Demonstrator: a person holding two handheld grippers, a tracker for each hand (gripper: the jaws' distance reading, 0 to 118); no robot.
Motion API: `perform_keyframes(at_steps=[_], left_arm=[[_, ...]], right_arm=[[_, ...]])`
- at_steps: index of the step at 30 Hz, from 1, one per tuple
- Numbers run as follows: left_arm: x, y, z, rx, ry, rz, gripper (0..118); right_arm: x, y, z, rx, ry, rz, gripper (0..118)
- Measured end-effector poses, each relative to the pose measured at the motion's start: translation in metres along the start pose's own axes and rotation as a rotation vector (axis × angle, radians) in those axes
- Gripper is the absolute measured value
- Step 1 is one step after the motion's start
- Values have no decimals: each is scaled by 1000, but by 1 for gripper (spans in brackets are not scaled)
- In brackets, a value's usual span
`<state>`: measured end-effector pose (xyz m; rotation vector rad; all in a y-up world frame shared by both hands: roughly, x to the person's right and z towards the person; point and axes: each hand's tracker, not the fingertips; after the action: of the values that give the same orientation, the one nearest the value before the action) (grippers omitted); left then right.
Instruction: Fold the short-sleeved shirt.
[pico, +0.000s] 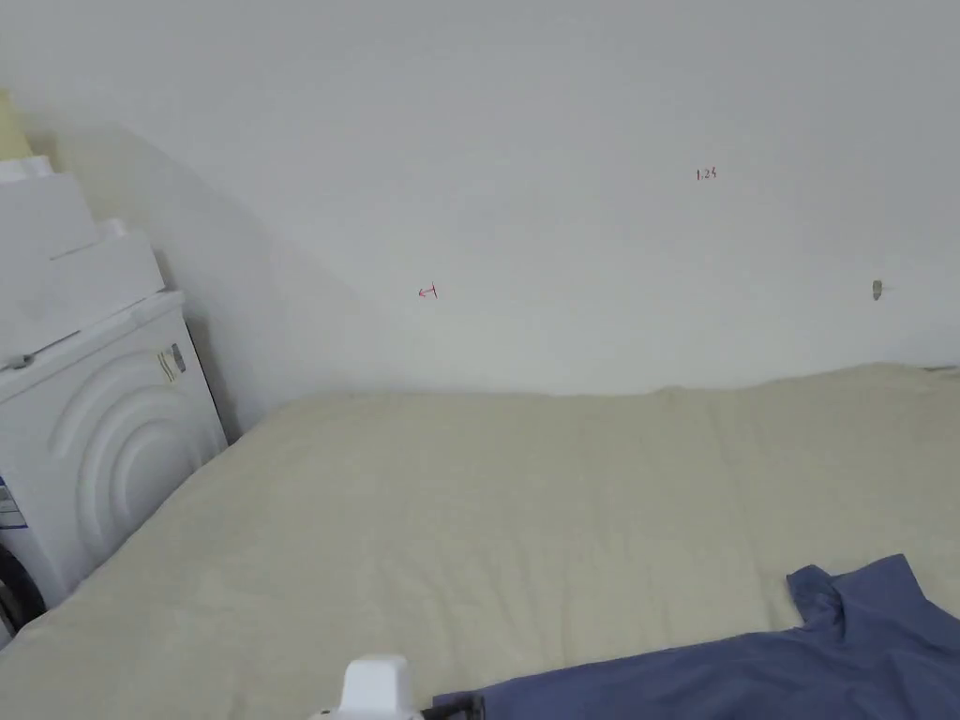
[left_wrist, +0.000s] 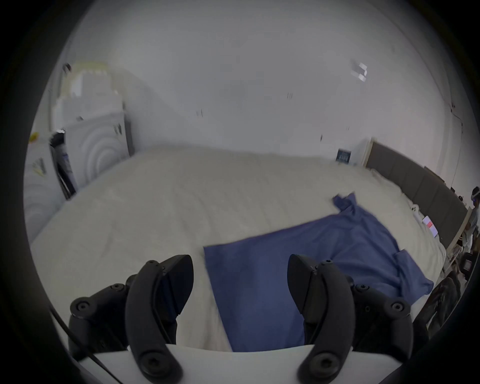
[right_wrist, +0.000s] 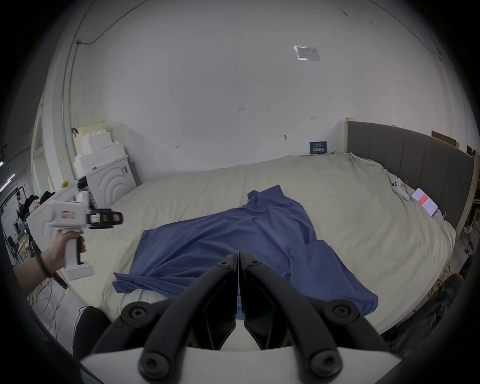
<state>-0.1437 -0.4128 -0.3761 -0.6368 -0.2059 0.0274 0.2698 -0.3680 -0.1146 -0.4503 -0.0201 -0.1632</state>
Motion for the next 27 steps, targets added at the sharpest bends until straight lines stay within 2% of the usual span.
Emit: perform_keyframes(at_steps=[2,5,8,13,17,19,20,21,23,24,25,26,27], left_arm=[[-9,1,-48,-110,-8,17,80],[-12,-5,-95,-163,65,-44,80],[-18,-10,-125,-173,62,-31,80],[-29,-14,-159,-199,115,1,83],[-20,-20,-159,-176,128,-65,82],[-11,-20,-153,-183,167,-93,72],[-1,-21,-151,-181,187,-123,62],[9,-23,-150,-182,187,-171,45],[25,-27,-152,-187,178,-232,21],[33,-29,-154,-198,217,-267,15],[36,-30,-155,-191,224,-280,11],[33,-30,-159,-213,193,-237,10],[29,-26,-164,-244,191,-215,10]], right_arm=[[7,0,-4,-31,-17,0,1],[18,-7,-13,-76,-39,7,1],[28,-13,-22,-118,-72,10,1],[40,-21,-32,-172,-99,-19,1],[48,-30,-36,-197,-103,-57,2],[49,-32,-38,-207,-105,-61,2],[50,-33,-39,-209,-105,-61,2],[51,-33,-40,-212,-106,-62,4],[52,-32,-42,-213,-108,-52,4],[53,-31,-42,-208,-111,-47,7],[55,-29,-43,-203,-116,-42,14],[58,-26,-44,-193,-121,-30,24],[63,-22,-46,-183,-120,-19,41]])
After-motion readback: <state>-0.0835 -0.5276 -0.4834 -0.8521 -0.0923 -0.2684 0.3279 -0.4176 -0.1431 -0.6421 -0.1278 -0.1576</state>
